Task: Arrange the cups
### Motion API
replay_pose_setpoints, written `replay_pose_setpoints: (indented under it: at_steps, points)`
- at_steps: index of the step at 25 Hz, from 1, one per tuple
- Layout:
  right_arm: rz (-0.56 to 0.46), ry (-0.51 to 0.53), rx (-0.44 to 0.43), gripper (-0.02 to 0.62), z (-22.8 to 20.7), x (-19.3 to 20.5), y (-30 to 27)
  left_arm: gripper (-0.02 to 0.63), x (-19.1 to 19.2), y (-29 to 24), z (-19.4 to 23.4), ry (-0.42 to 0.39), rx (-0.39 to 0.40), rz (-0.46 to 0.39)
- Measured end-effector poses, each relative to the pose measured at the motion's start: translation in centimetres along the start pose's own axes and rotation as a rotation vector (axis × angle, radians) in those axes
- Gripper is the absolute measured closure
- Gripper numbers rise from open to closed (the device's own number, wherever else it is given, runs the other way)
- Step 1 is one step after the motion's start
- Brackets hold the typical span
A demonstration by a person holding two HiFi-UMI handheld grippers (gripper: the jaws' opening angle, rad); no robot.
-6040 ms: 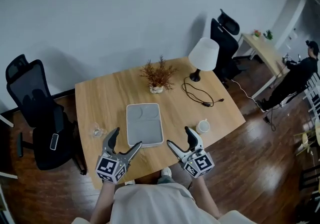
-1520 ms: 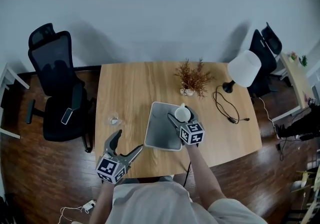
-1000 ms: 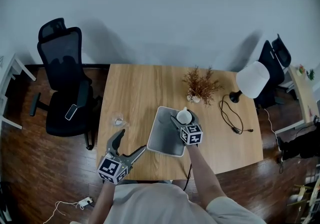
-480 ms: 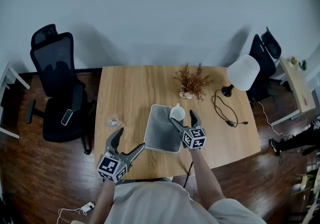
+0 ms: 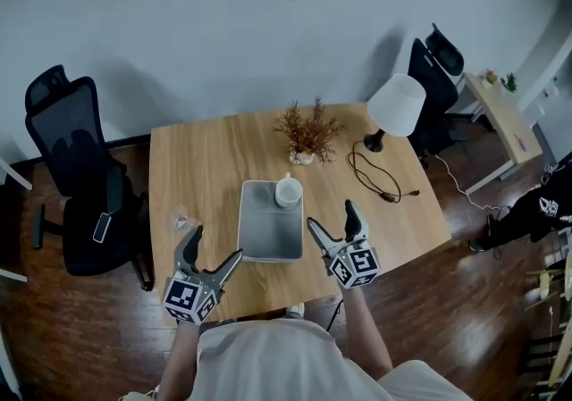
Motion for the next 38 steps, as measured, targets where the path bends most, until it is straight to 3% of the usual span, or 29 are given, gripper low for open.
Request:
replay_pose_setpoints:
  at_steps: [5, 12, 17, 23, 30, 38]
  points:
    - [-0.030, 0.002, 0.036, 0.121, 1.8, -1.5, 4.3, 0.186, -0.3, 0.3, -0.5, -0.014, -0.004, -0.025]
    - [-0.016, -0.011, -0.018, 0.121, 6.2, -0.8, 7.2, 0.187, 0.8, 1.4, -1.8, -0.018, 0.008, -0.038]
    - [-0.012, -0.027, -0.136, 0.121, 9.3, -0.3, 6.9, 0.189, 0.6, 2.8, -1.9, -0.067, -0.031, -0.053]
    - [0.014, -0.027, -0.229, 0.121, 11.5, -0.1, 5.4, 0.189, 0.9, 4.3, -0.4, -0.027, -0.077, -0.054]
    - [0.094, -0.027, -0.332, 0.121, 14.4, 2.0, 2.4, 0.189, 2.0, 7.4, 2.2, -0.014, -0.167, -0.029]
    - [0.296, 0.045, -0.472, 0.121, 21.1, 7.1, -3.6, 0.189, 2.3, 12.3, 5.8, 0.006, -0.300, -0.031]
Point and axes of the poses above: the fingertips, and each gripper's own axes: y backward along the fingers, z to its left, x out of its underside, the point moved 1 cm from there along y, backward along the fingers, and after that the axes turned 1 degree about -y, right-handed, at the moved point
